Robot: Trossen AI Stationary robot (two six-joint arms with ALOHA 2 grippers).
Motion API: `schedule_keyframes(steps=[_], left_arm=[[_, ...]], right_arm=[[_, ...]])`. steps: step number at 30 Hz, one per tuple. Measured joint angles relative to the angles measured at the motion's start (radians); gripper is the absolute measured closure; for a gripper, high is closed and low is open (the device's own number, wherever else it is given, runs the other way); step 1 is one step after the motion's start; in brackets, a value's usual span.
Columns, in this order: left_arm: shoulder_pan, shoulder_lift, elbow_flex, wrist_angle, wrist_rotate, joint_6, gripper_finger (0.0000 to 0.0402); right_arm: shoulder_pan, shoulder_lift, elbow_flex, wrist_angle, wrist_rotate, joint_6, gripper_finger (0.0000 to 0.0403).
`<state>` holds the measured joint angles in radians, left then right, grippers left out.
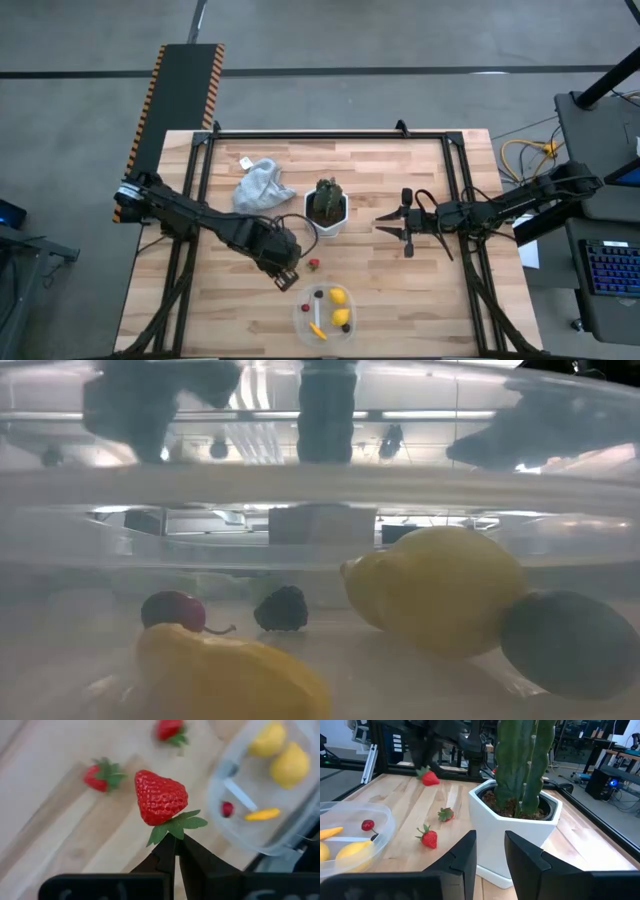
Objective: Pick and placing Produce into tupperware
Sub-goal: Put the left red strawberry into the transparent bin
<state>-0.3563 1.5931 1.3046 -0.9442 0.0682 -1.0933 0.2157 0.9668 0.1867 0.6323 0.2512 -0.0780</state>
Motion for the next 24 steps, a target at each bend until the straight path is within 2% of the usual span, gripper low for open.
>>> schedule_keyframes(steps=[10,19,24], left_arm=[[-0.085,0.206,0.222,-0.008,-0.04,0.027,0.0401],[-0.104,0.355,0.405,-0.007,0.024,0.107,0.0401],[-0.111,0.393,0.442,-0.003,0.027,0.105,0.0401]], right_arm=[[0.0,0.0,0.0,0.003,0.002,0.041,0.031],[0.0,0.0,0.0,-0.001,0.002,0.051,0.0319],[0.0,0.0,0.0,-0.002,0.0,0.052,0.0321]])
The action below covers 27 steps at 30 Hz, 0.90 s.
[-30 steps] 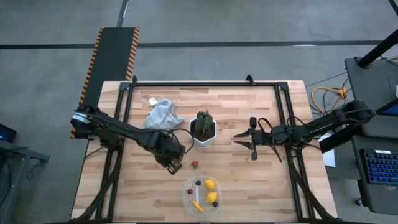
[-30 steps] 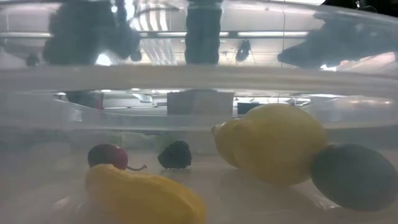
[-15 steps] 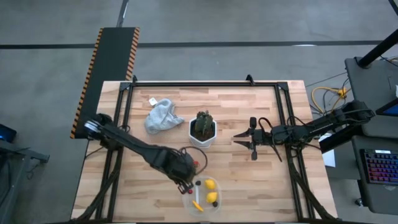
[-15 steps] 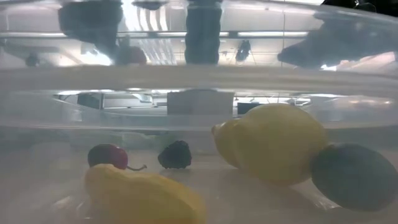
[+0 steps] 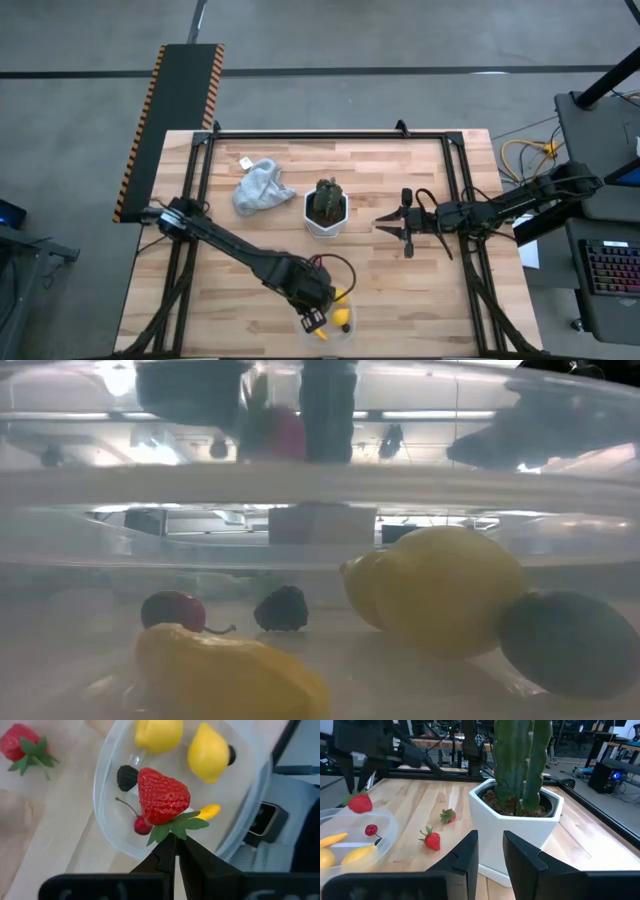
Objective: Pick and placing Produce into tupperware
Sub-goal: Put the left red strawberry into the transparent bin
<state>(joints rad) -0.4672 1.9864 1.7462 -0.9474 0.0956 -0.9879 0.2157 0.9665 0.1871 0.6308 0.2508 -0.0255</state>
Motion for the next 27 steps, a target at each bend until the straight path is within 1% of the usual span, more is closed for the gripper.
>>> schedule_keyframes(steps=[4,11,18,27], left_arm=[[-0.008,0.026,-0.002,-0.004,0.008,-0.035,0.0401],[-0.013,0.06,-0.004,0.01,0.044,-0.079,0.0401],[-0.014,0.073,-0.004,0.029,0.057,-0.081,0.0401],[-0.014,0.075,-0.004,0.079,0.058,-0.073,0.0401]], right_arm=[[0.0,0.0,0.0,0.0,-0.023,-0.004,0.0318],[0.0,0.0,0.0,0.0,-0.023,-0.002,0.0321],[0.002,0.0,0.0,-0.008,-0.028,0.007,0.0326],[0.002,0.0,0.0,-0.008,-0.052,0.002,0.0318]])
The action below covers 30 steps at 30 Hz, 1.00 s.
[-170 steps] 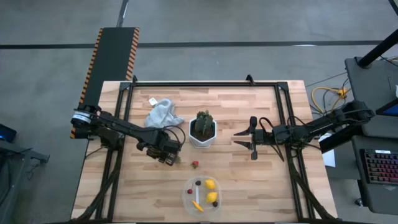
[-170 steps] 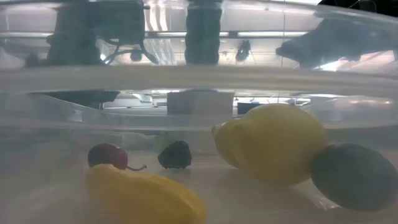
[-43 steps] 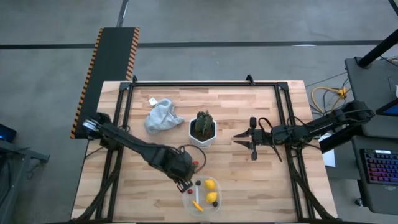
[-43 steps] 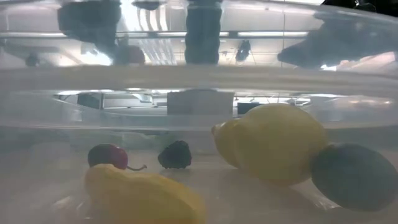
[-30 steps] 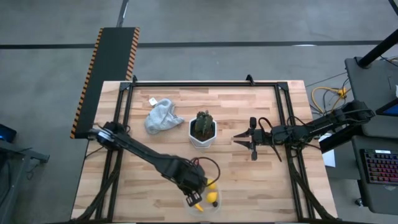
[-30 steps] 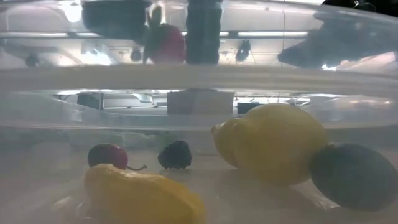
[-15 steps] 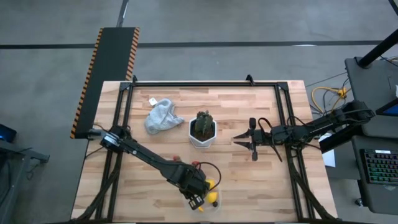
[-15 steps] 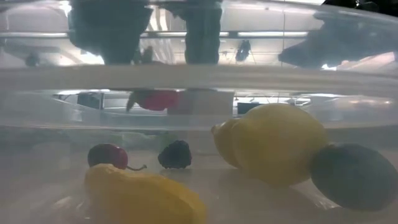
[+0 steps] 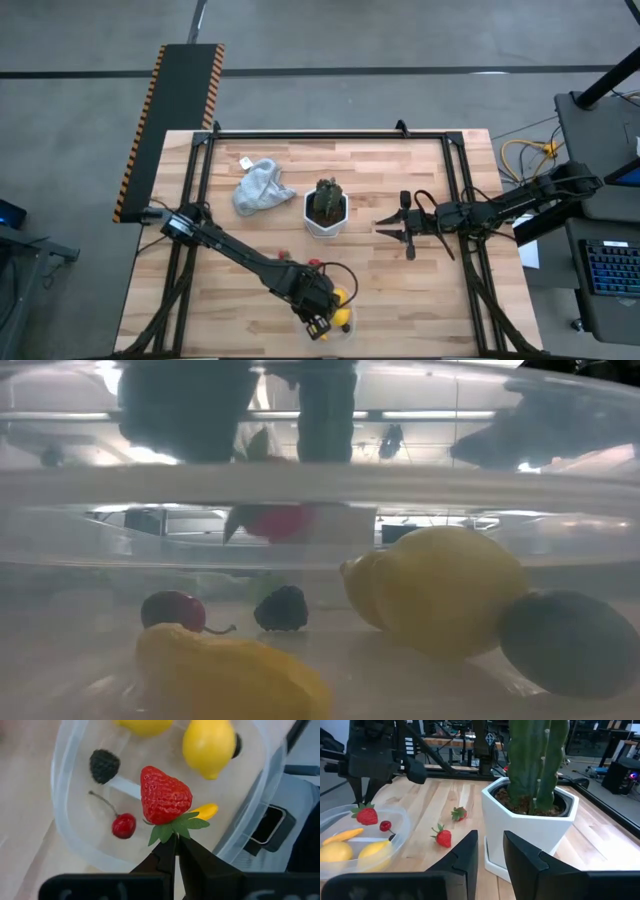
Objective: Pick and placing Produce into tupperware
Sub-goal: Put the left red strawberry into the transparent bin
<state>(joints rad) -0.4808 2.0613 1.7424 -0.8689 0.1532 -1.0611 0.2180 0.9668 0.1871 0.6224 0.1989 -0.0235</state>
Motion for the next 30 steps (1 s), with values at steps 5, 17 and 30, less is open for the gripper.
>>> schedule_keyframes(steps=[5,17,30], left_arm=[[0.001,0.0,0.0,0.002,0.002,0.002,0.0401],[0.003,0.0,0.0,0.003,0.004,0.022,0.0358],[0.034,-0.06,-0.002,-0.086,0.046,0.136,0.0329]], right_arm=[[0.0,0.0,0.0,0.0,0.0,-0.001,0.0325],[0.0,0.0,0.0,-0.006,0.001,-0.002,0.0319],[0.0,0.0,0.0,-0.021,0.0,-0.001,0.0329]])
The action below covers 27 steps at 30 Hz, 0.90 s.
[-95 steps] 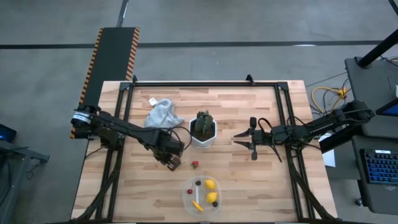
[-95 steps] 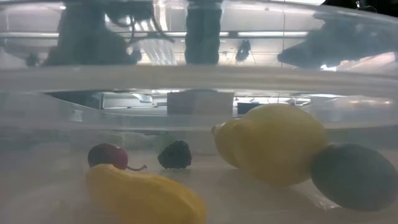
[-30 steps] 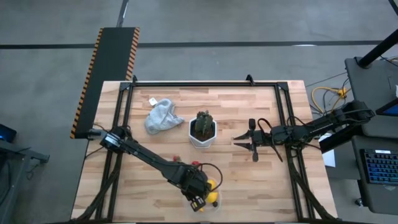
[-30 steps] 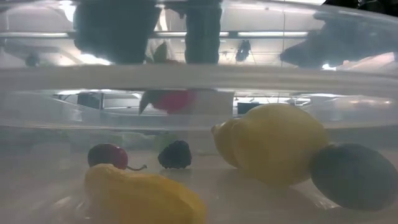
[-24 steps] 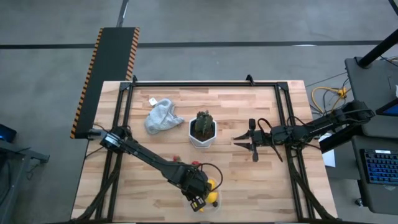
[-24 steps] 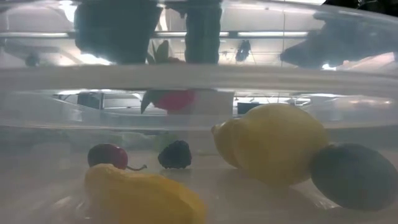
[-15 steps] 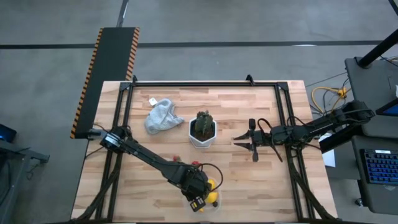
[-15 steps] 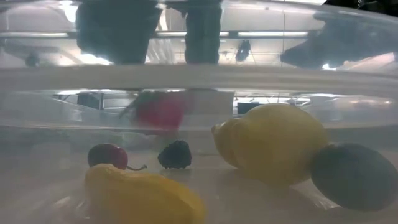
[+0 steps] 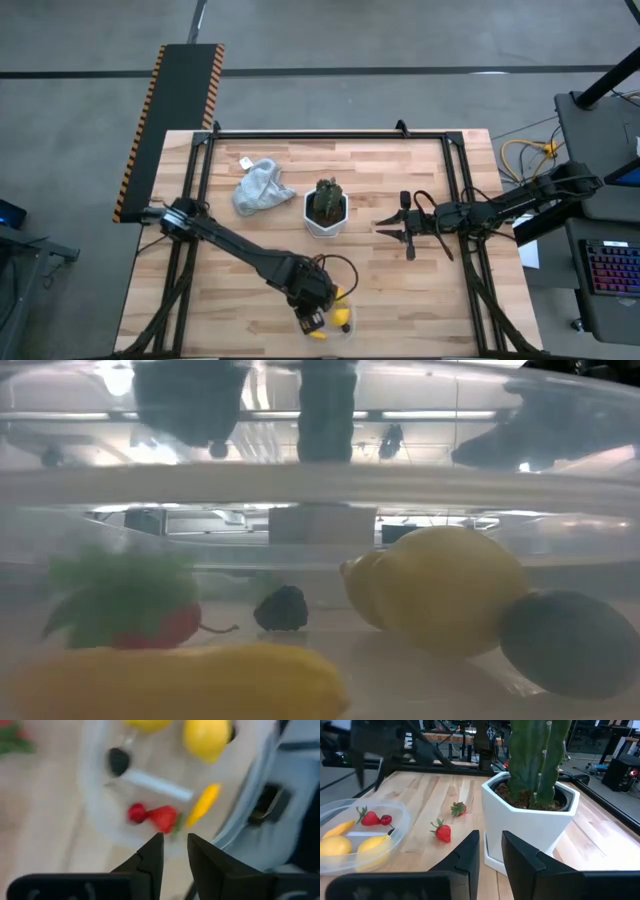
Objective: Pick and placing Produce into tupperware
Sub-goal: Put the left red strawberry into the transparent bin
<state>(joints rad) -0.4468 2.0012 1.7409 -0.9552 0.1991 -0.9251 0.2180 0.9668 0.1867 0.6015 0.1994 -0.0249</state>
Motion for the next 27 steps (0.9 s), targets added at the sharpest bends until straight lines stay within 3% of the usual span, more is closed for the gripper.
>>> schedule_keyframes(steps=[6,14,27], left_arm=[[0.002,-0.037,0.0,-0.225,-0.105,0.301,0.0329],[0.005,-0.041,-0.039,-0.265,-0.286,0.723,0.0329],[0.126,-0.041,-0.266,-0.267,-0.31,0.937,0.0329]], right_arm=[[0.0,0.0,0.0,0.001,0.0,-0.001,0.0321],[0.0,0.0,0.0,0.001,0.001,-0.003,0.0317],[-0.001,0.0,0.0,0.007,0.003,-0.042,0.0326]])
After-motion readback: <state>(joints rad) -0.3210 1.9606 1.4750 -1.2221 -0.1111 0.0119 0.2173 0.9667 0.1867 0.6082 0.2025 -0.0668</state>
